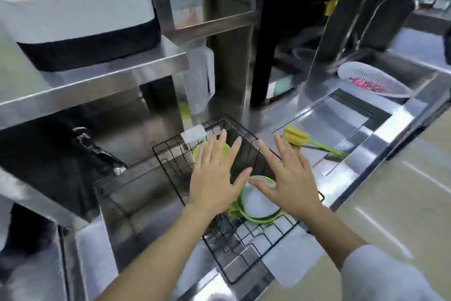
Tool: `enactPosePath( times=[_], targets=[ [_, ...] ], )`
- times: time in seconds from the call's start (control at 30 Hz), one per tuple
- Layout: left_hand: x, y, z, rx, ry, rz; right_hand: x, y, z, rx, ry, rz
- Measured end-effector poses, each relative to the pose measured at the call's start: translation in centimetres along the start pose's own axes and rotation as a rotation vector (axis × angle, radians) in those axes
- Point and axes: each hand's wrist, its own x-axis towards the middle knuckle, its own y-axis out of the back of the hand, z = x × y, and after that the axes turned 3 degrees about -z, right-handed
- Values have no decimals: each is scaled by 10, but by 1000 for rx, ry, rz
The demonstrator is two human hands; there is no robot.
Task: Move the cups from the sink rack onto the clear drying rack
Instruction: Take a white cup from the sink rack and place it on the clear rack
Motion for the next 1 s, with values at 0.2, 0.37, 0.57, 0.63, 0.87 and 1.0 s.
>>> enactPosePath(
  times=[0.2,0.37,0.57,0.63,0.87,1.0],
  targets=[
    [-12,-47,10,-141,-2,-325,-12,-23,28,43,-13,-210],
    [-12,-56,13,-305,48,-477,-10,-24,42,91,21,-412],
    [-13,-59,16,-227,21,-497,-5,-25,41,208,-32,-562],
    [-12,-59,19,-224,11,-477,-4,-25,40,205,-31,-557],
    [-17,-50,27,-308,65,-347,-2,-22,29,246,-119,-502],
    [-21,-33,21,-280,70,-323,5,-6,10,384,-115,-518]
  ],
)
